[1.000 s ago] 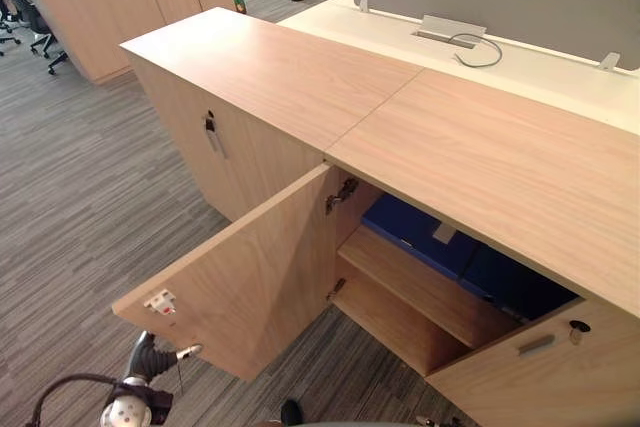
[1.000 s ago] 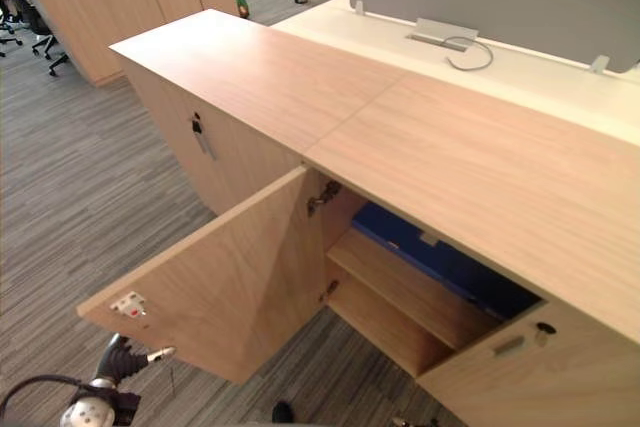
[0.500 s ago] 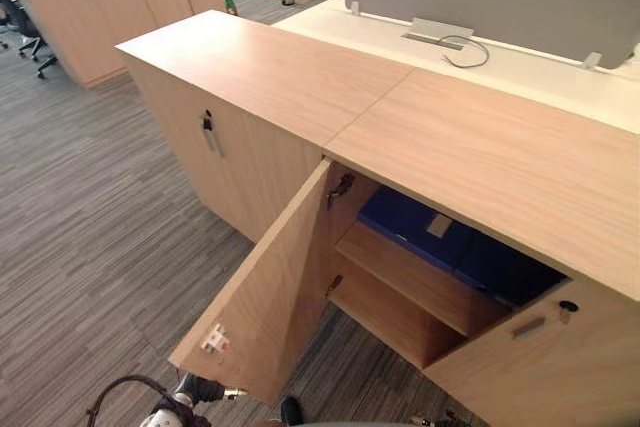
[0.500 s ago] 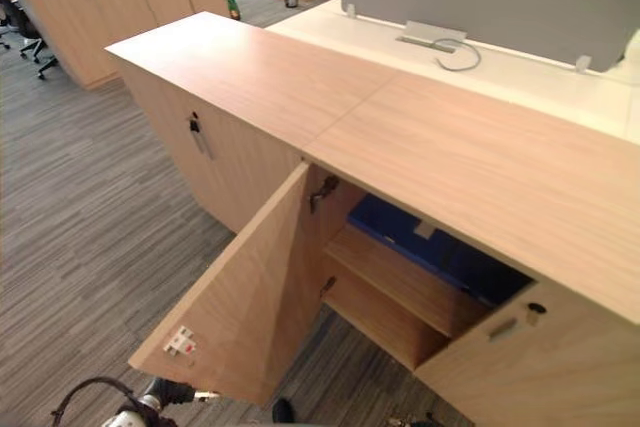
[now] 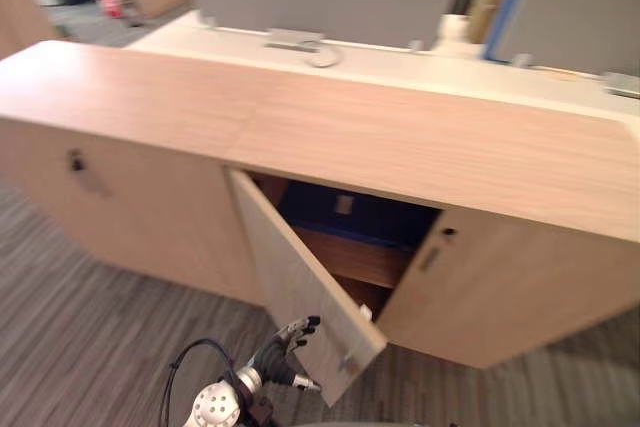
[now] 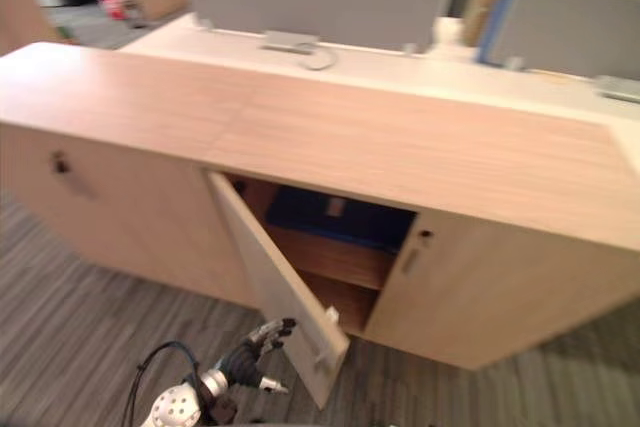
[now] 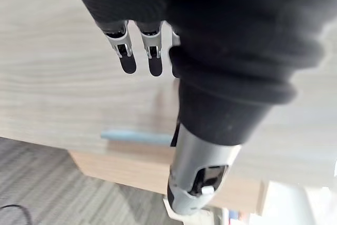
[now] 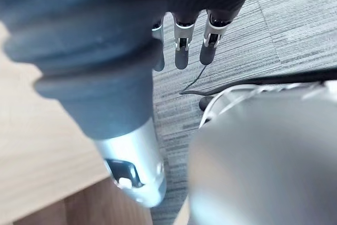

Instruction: Walk over to the cabinet, pick up the folder, carry it to the office cabinet, place the folder inside the office cabinet, then close the office cabinet door

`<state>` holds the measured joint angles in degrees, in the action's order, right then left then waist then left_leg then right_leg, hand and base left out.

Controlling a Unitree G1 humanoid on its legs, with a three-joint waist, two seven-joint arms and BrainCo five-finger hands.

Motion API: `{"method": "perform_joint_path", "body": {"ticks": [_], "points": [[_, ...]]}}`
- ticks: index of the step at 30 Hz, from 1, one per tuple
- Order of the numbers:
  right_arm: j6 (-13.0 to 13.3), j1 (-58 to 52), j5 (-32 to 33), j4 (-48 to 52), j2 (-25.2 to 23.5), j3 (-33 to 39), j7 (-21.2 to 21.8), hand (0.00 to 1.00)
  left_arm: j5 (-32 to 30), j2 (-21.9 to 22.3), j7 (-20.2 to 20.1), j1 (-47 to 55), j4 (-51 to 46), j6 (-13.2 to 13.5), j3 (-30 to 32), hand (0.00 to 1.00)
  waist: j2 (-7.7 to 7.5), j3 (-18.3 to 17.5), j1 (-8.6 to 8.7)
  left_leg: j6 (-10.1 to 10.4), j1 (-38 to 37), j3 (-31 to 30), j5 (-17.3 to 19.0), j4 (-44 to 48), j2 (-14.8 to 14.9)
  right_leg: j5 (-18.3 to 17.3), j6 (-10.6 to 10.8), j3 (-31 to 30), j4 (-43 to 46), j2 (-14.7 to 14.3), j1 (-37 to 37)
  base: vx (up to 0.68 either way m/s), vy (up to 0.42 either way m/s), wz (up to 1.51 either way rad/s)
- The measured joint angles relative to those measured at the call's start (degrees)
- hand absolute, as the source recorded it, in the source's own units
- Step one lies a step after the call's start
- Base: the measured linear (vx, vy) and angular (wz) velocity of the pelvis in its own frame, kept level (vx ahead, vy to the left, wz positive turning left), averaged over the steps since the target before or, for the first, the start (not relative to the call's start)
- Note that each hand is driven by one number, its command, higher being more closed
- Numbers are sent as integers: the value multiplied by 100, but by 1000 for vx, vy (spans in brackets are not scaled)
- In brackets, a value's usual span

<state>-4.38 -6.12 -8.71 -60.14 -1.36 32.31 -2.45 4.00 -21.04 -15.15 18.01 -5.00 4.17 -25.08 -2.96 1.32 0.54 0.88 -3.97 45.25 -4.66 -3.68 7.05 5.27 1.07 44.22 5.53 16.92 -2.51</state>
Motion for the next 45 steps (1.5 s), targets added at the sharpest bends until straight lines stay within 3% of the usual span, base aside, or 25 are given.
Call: {"method": "perform_joint_path", "body": {"ticks": [2, 4, 8, 12, 19, 22, 24, 27, 28, 29, 31, 33, 34, 35, 36, 38, 41, 43, 45], "points": [[-5, -57, -108, 18, 43, -25, 22, 0, 1, 211, -35, -129, -180, 19, -30, 0, 45, 12, 32, 86, -108, 148, 3, 4, 121, -75, 35, -99, 58, -101, 2, -54, -84, -66], [-4, -144, -149, 23, 102, -27, 26, 0, 4, 524, -72, -136, -408, 145, -83, 0, 104, -7, 38, 143, -112, 215, -36, -114, 140, -362, 271, -131, 84, -137, 67, -4, -104, -13], [-4, -146, -153, 20, 241, -53, 35, 0, -33, 601, -157, 43, -457, 158, -30, 0, 308, -34, 22, 275, -105, 184, -350, -169, 350, -419, 302, -122, 45, -391, 87, 12, -132, -3], [0, -137, -146, -31, 249, -55, 24, 0, -98, 789, -138, 0, -292, 158, 186, 0, 309, -53, 48, 320, -101, 136, -394, -169, 405, -382, 250, -101, -19, -496, 65, 4, -99, 1], [40, -126, 164, -142, 235, -179, -12, 0, -358, 1246, 325, -244, 1022, -7, 1036, 0, 266, -172, 246, 418, -99, 298, -301, -102, 473, -373, 205, -418, -130, -657, 226, -14, -60, -21], [59, -97, 304, -264, 225, -274, -20, 0, -426, 1325, 521, -257, 1125, -64, 1550, 0, 145, -205, 239, 443, 175, 440, 194, 849, 891, -410, 129, -702, -189, -767, 359, 18, -94, -44], [59, -118, 305, -262, 236, -278, -48, 0, -456, 1409, 705, -255, 1137, -147, 1924, 0, 182, -188, 211, 389, 311, 344, 652, 1852, 1441, -435, 71, -956, -199, -992, 309, 104, -161, -64], [59, -140, 304, -144, 240, -469, -74, 0, -422, 1591, 926, -345, 1469, -160, 2523, 0, 249, -155, 203, 182, 283, 52, 928, 2460, 1828, -510, -33, -1224, -198, -1235, 196, 80, -116, -51], [60, -143, 303, -51, 237, -554, -85, 0, -220, 1695, 991, -438, 1690, -157, 2735, 0, 235, -144, 201, 105, 275, -157, 974, 2587, 1886, -523, -52, -1332, -201, -1292, 170, 77, -149, -61], [59, -149, 300, 27, 255, -728, -102, 0, 502, 1837, 1111, -553, 2032, -151, 3026, 0, 266, -86, 195, 77, 292, -589, 983, 2774, 1938, -539, -76, -1487, -200, -1361, 139, 57, -116, -58], [64, -132, 300, 232, 250, -983, -111, 0, 1454, 2011, 1259, -610, 2392, -142, 3355, 0, 266, -43, 175, 39, 318, -1296, 1009, 2981, 1905, -589, -153, -1751, -194, -1411, 137, 51, -50, -71], [66, -127, 299, 490, 265, -1229, -119, 0, 2151, 2167, 1386, -655, 2550, -109, 3602, 0, 230, 159, 113, 156, 435, -2331, 1604, 3143, 1537, -614, -189, -2059, -133, -1347, 159, 21, 93, -74], [66, -111, 297, 722, 293, -1442, -117, 0, 2549, 2279, 1516, -683, 2590, -13, 3823, 0, 266, 335, 40, 190, 591, -2911, 1883, 3147, 1200, -624, -175, -2256, -45, -1340, 196, -60, 264, -100], [74, -126, 288, 999, 344, -1696, -115, 0, 2929, 2403, 1706, -664, 2657, 185, 4163, 0, 408, 400, -64, 370, 643, -3427, 1945, 2751, 919, -714, -23, -2499, 231, -1447, 362, -55, 250, -103], [72, -144, 288, 1071, 295, -1827, -114, 0, 3052, 2405, 1791, -648, 2753, 263, 4373, 0, 362, 381, -93, 584, 563, -3421, 1887, 2639, 889, -717, 20, -2631, 314, -1456, 429, -15, 177, -69], [83, -260, 287, 1283, 89, -1917, -101, 0, 3437, 2363, 1928, -750, 3221, 409, 4930, 0, 255, 365, -84, 561, 530, -3681, 1881, 2662, 729, -632, 11, -2819, 252, -1433, 382, 70, 62, -5], [107, -261, 278, 1362, 44, -2130, -39, 0, 3832, 2280, 1841, -705, 4365, 423, 5503, 0, 292, 278, -85, 521, 196, -3658, 1845, 2177, 537, -540, 106, -2901, 16, -1335, 192, 50, 80, -6], [114, -240, 289, 1317, 61, -2298, -27, 0, 3850, 2152, 1831, -704, 5089, 376, 5636, 0, 269, 203, -96, 442, 55, -3597, 1705, 1830, 403, -404, 124, -2990, -236, -1293, 153, 56, 77, -21], [130, -106, 300, 1227, 59, -2526, -9, 0, 3329, 2061, 1828, -651, 5961, 205, 5707, 0, 274, 156, -85, 418, -51, -3497, 1511, 1420, 266, -168, 153, -3070, -618, -1253, 123, 50, 70, -25]]}}
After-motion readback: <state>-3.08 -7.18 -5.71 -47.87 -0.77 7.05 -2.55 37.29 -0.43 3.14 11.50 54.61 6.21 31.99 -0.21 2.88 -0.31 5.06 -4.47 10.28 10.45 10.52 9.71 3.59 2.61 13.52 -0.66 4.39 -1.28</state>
